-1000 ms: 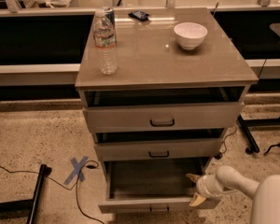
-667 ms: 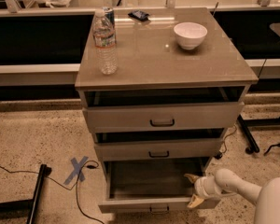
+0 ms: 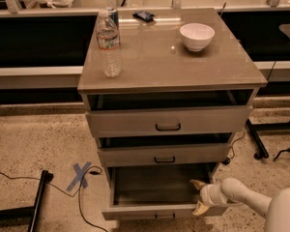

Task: Close bottom drawer

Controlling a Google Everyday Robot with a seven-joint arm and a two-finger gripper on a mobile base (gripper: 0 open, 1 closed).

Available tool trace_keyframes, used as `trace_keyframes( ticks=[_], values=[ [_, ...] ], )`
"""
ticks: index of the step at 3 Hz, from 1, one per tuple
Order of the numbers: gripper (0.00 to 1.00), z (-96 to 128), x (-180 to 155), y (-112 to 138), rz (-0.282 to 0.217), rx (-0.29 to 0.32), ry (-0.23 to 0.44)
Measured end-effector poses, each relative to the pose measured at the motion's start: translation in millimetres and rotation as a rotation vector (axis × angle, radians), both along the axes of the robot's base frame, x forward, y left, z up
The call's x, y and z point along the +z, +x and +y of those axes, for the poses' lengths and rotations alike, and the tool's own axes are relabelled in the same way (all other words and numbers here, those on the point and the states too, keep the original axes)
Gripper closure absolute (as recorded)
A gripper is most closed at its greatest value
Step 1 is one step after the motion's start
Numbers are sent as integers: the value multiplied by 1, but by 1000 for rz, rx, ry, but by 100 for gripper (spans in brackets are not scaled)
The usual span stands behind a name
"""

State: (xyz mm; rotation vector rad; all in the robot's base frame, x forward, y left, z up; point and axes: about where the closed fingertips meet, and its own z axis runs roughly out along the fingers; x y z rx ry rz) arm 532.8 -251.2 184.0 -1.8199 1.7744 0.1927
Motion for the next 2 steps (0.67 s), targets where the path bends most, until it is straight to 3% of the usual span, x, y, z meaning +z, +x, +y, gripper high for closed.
trace_keyframes(
  ticks=[1,2],
  values=[
    [21,0,1,0,0,0,0],
    [17,-8,7,13,-47,-17,30]
  ],
)
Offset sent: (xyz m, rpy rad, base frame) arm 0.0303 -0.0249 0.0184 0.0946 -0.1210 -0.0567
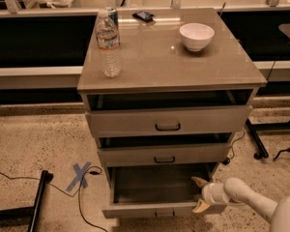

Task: Close bottom drawer

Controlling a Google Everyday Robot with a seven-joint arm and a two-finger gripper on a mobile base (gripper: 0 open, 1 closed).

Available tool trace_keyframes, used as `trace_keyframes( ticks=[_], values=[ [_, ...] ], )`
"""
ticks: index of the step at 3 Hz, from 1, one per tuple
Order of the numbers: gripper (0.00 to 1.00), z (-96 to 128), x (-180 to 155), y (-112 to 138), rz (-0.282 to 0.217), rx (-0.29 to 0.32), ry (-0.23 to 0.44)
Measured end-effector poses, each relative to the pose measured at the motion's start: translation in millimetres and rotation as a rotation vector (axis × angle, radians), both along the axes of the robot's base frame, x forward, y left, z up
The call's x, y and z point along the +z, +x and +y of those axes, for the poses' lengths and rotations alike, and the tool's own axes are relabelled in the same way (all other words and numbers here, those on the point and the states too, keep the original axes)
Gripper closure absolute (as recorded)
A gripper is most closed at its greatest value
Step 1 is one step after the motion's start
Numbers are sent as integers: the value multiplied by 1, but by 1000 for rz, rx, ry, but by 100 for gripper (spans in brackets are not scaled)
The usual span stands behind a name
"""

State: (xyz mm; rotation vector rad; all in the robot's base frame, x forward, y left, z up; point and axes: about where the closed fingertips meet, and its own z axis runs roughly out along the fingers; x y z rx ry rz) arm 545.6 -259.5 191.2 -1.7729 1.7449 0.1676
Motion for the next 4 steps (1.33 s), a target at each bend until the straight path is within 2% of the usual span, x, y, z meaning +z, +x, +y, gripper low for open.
trace_keyframes(
  ticks=[1,2,4],
  values=[
    [0,4,-3,-4,14,6,-5],
    [0,5,0,-10,23,9,-7],
    [41,-13,50,-44,24,-43,51]
  ],
)
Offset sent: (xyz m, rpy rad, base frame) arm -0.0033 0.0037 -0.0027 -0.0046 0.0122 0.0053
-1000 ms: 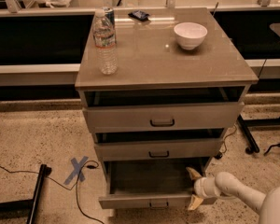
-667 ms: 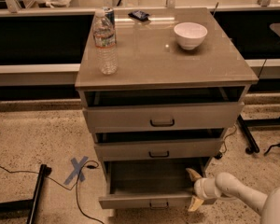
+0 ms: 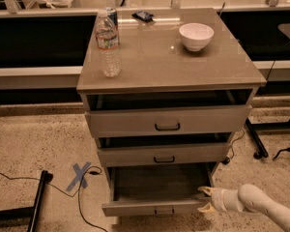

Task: Close bottom drawer

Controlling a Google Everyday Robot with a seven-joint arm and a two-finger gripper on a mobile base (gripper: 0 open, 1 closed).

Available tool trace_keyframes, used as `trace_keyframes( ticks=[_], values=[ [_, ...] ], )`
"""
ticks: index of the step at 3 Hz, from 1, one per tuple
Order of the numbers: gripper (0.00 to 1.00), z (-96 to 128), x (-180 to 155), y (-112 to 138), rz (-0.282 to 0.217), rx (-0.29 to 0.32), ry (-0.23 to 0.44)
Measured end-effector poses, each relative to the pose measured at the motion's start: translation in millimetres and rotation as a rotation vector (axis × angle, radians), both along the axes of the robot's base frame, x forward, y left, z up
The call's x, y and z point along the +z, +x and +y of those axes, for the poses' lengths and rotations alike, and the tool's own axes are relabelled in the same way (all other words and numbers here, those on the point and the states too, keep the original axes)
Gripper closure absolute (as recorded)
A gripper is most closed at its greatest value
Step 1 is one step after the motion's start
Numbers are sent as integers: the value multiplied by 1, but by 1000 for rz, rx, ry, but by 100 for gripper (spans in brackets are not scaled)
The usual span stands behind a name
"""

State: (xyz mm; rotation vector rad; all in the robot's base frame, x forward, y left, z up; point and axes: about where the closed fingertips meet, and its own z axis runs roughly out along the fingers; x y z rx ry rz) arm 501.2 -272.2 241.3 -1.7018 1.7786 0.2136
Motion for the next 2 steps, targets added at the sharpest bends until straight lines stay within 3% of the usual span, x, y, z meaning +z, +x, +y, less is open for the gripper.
trace_keyframes(
  ticks=[1,2],
  values=[
    [46,-11,13,-15,23,-2,53],
    [61,-21,10,-24,74,20,93]
  ],
)
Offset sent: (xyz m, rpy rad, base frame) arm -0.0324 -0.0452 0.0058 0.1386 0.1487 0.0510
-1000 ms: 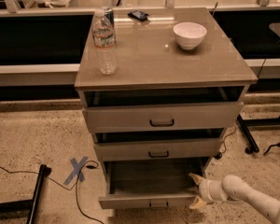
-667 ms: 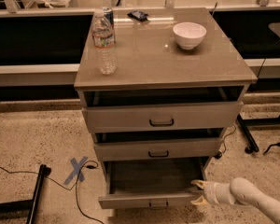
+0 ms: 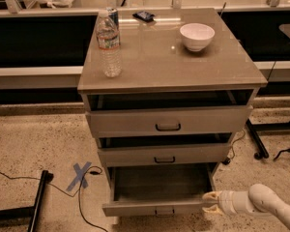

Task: Close bottom drawer

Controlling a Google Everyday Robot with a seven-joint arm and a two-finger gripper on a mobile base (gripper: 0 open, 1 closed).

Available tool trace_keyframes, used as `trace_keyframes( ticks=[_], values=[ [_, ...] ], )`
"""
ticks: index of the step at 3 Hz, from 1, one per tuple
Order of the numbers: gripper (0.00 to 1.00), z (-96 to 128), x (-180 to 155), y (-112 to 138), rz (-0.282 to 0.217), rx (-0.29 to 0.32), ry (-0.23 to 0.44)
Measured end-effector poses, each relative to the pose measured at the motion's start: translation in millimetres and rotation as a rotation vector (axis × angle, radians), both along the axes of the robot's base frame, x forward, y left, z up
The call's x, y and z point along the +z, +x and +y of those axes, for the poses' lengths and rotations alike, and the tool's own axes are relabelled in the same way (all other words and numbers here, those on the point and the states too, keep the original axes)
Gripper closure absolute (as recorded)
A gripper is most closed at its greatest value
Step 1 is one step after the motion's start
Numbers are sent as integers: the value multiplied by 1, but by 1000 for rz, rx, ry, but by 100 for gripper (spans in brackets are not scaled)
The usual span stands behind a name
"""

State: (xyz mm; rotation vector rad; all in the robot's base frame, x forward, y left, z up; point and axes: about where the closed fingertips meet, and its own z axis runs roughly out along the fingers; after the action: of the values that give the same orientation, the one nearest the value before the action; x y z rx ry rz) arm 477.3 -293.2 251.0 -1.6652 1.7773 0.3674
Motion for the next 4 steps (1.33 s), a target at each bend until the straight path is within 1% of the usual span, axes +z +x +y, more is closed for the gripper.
trace_keyframes(
  ticks=[1,2,3,4],
  values=[
    [84,-7,-7,-4,24,18,14],
    [100,-7,-12,-6,41,23,-3],
    [100,-7,-12,-6,41,23,-3],
    [100,-7,-29,1,58,19,-2]
  ],
)
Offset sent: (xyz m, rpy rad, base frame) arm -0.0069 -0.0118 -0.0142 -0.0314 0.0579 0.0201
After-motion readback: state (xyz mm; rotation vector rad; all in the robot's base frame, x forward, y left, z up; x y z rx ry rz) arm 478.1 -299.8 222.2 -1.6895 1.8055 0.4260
